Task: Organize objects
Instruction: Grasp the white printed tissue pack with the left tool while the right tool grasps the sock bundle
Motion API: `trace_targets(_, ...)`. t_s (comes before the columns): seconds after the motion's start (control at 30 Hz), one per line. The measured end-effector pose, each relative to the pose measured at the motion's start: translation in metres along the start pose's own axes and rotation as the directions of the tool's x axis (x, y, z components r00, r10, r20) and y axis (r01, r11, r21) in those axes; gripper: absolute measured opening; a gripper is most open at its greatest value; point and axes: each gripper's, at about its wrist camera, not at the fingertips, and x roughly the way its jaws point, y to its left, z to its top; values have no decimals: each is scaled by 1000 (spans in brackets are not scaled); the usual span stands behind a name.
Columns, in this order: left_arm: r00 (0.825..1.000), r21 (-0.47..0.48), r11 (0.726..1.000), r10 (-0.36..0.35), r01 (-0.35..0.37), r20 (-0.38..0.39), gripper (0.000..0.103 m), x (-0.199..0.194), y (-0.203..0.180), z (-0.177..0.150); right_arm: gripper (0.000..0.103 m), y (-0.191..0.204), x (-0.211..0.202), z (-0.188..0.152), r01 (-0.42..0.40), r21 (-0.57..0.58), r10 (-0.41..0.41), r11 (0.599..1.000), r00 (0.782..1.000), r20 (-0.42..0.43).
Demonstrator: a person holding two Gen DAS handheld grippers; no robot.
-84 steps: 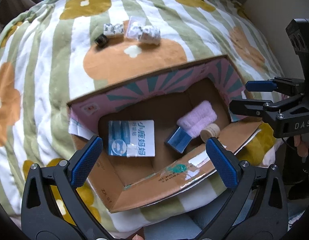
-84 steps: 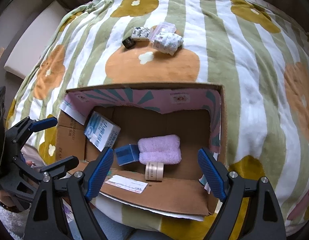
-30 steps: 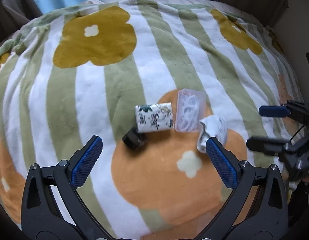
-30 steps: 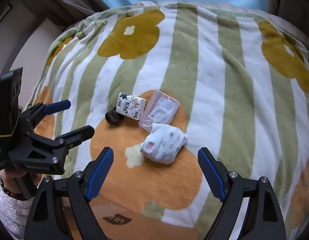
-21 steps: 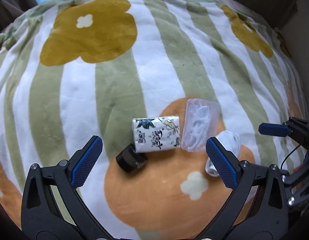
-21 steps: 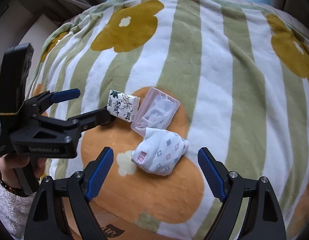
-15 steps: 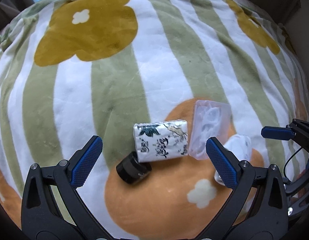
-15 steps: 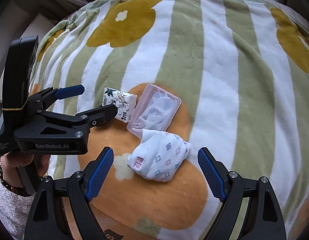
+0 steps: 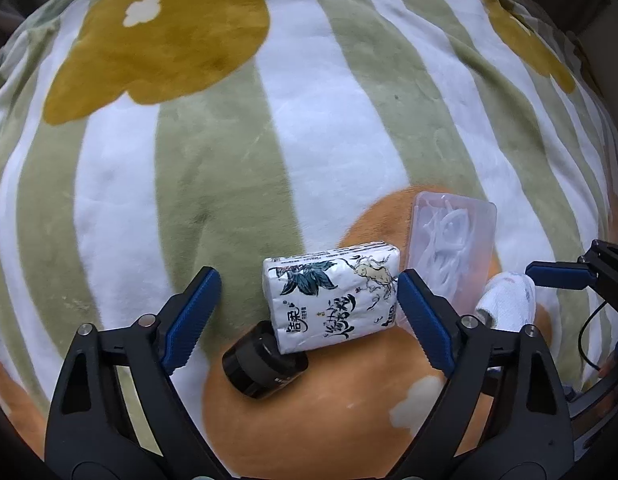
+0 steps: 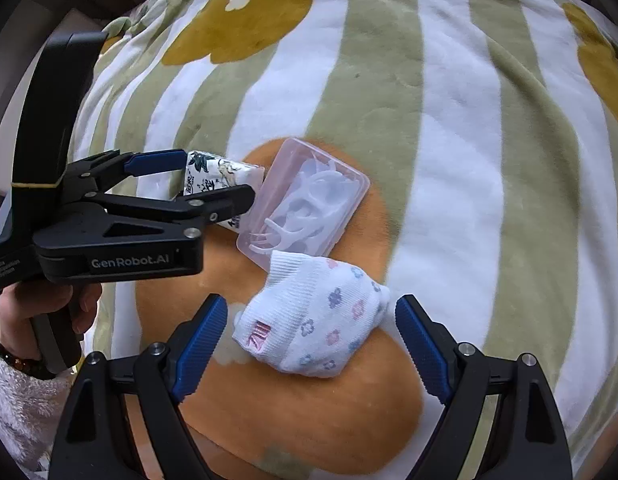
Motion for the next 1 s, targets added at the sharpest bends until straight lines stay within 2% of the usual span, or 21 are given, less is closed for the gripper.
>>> trace_targets(0.1,1000,26,1000,1,-1,1,79,0,-4,1,78,2,2,1,7,-18,-7,1000,1000,-3)
trace_targets(0.23,1000,44,999,-13,12,8,62,0,-10,1,71,2,3,1,31,-37,-32,999,999,-10)
trace_targets(0.27,1000,48,999,-18,18,8,61,0,-11,1,70,2,3,1,31,-36,-31,999,999,-9)
trace_targets(0.53,1000,38,999,-24,23,14,56,-5,-7,-1,63,-2,-2,-3,33,-41,-34,999,999,-5)
trace_targets(1.0,998,19,999,-31,30,48,55,-19,-3,0,53,-2,-12,-6,36,-43,-36,998,999,9)
